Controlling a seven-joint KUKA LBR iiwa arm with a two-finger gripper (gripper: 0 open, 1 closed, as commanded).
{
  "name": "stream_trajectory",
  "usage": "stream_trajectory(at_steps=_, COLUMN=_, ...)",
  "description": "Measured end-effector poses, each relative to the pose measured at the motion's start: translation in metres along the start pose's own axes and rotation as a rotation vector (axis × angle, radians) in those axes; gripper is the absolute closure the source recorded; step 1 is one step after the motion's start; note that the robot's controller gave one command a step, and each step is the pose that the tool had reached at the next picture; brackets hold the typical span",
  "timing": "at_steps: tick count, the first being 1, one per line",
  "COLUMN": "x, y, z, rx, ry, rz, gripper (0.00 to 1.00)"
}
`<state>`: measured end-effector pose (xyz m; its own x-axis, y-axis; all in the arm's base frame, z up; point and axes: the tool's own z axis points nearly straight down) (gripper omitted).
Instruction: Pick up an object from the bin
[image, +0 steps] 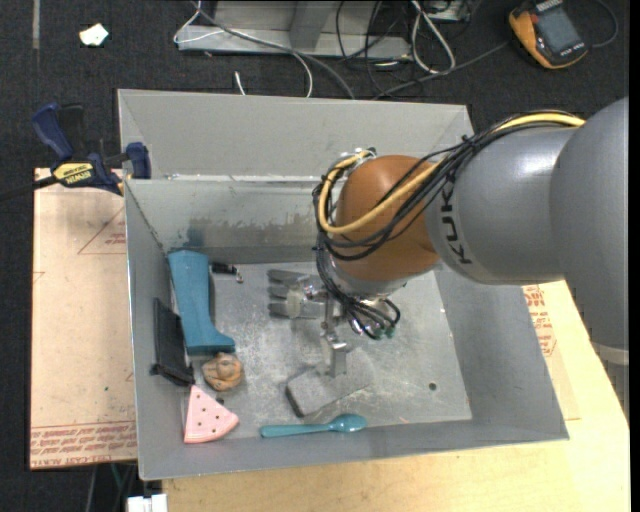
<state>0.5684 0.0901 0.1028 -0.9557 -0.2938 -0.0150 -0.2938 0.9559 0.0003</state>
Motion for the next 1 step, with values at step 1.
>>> stream_trajectory(at_steps=1, x=0.0050, y=-0.0117, z=0.0189, rx=-0.002, ry=0.007, rz=-0.034, gripper=0.00)
